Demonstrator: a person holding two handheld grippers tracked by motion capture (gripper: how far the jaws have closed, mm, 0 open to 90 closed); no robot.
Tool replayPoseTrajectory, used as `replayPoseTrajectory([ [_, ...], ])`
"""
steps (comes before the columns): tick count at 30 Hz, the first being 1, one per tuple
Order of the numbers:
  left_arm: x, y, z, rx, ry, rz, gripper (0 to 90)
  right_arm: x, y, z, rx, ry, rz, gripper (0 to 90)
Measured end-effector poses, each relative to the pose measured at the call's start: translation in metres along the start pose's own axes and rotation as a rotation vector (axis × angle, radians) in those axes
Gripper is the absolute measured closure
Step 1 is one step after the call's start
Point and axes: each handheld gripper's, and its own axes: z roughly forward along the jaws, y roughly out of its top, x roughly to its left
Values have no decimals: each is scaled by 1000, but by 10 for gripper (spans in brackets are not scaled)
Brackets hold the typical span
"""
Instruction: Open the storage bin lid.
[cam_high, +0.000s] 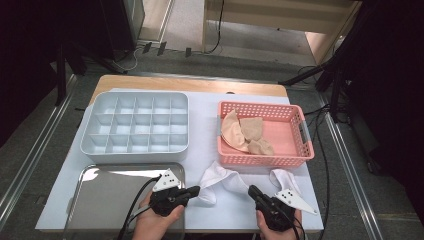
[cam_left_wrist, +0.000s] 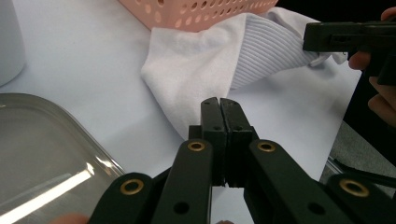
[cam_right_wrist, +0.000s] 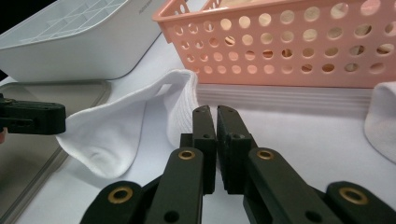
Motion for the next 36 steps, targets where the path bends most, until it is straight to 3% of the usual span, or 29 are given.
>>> replayPoseTrajectory([
  [26, 1, -2, -4, -12, 3, 15, 900, 1, 0, -2, -21, -27, -18, 865],
  [36, -5, -1, -5, 6, -68, 46, 900, -1, -1, -17, -32, -3, 5, 894],
])
